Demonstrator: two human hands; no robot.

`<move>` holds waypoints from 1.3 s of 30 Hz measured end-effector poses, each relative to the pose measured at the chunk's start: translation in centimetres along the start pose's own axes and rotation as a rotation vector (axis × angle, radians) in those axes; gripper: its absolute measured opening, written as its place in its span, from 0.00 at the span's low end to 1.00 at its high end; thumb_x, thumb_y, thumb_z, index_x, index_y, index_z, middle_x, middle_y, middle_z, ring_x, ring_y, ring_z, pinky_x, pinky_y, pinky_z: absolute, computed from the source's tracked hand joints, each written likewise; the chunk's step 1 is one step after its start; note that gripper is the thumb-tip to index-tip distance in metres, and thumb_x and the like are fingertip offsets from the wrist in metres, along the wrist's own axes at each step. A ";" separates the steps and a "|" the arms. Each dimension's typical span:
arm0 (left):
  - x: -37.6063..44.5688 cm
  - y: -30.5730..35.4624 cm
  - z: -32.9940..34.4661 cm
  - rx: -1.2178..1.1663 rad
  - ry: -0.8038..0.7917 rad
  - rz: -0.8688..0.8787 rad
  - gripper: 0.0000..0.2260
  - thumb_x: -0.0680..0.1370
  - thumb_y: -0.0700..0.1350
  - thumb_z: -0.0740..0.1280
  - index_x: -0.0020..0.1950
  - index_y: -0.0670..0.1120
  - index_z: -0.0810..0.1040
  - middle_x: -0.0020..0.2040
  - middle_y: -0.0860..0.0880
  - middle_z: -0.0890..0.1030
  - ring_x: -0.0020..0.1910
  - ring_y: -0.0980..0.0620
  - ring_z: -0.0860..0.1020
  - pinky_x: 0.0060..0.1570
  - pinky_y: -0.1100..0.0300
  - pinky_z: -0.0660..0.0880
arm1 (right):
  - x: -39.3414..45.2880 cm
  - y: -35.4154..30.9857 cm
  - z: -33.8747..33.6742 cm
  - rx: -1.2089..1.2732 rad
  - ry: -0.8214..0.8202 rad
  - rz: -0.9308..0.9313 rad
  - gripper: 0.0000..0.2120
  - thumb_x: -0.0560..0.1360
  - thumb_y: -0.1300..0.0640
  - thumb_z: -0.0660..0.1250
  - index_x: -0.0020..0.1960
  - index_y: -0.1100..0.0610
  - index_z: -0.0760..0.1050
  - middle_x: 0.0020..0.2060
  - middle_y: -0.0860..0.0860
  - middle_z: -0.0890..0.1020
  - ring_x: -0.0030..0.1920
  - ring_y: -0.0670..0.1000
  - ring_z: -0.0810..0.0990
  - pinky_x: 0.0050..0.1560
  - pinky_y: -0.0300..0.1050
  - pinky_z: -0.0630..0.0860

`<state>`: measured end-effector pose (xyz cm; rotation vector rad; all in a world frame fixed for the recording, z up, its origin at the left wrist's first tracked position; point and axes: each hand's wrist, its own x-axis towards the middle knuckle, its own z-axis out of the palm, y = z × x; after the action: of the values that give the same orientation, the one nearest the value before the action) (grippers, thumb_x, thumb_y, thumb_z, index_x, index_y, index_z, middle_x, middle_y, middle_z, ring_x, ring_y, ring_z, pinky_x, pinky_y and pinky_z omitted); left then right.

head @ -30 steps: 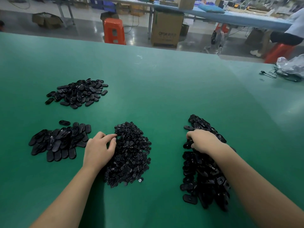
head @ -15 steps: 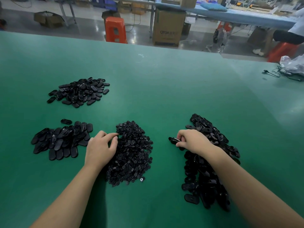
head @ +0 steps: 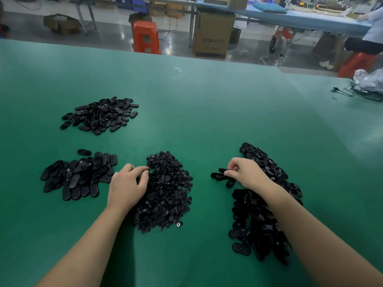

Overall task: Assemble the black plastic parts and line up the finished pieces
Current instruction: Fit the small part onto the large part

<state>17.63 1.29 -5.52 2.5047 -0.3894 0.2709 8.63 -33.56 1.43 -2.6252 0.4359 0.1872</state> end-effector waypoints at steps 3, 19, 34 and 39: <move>0.0 0.0 0.0 0.001 -0.005 -0.001 0.10 0.82 0.50 0.65 0.58 0.54 0.84 0.40 0.57 0.71 0.36 0.60 0.71 0.48 0.52 0.69 | 0.0 0.1 -0.2 0.194 0.022 0.087 0.03 0.80 0.58 0.70 0.53 0.54 0.77 0.38 0.49 0.81 0.32 0.46 0.79 0.34 0.37 0.76; 0.2 -0.4 -0.2 -0.014 -0.051 -0.021 0.10 0.79 0.48 0.69 0.58 0.57 0.85 0.41 0.57 0.72 0.37 0.52 0.72 0.42 0.55 0.69 | -4.2 -6.6 8.0 1.035 0.135 0.115 0.04 0.80 0.62 0.69 0.53 0.59 0.77 0.44 0.57 0.83 0.36 0.46 0.83 0.40 0.39 0.81; 0.5 -0.5 -0.5 -0.084 -0.071 -0.080 0.02 0.78 0.50 0.72 0.48 0.55 0.83 0.43 0.59 0.75 0.42 0.53 0.76 0.45 0.52 0.75 | -5.1 -7.3 10.4 1.089 0.210 0.062 0.02 0.81 0.59 0.67 0.51 0.54 0.78 0.42 0.51 0.86 0.36 0.46 0.81 0.41 0.40 0.80; 0.5 -0.7 -0.3 -0.075 -0.054 -0.075 0.05 0.80 0.49 0.69 0.50 0.51 0.84 0.43 0.57 0.75 0.42 0.52 0.76 0.45 0.51 0.75 | -5.2 -6.8 11.2 1.024 0.279 0.066 0.02 0.81 0.57 0.68 0.50 0.53 0.79 0.40 0.47 0.85 0.38 0.46 0.83 0.43 0.42 0.81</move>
<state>18.30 1.91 -5.51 2.4505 -0.3209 0.1563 5.37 -21.20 -4.45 -1.6246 0.5268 -0.3151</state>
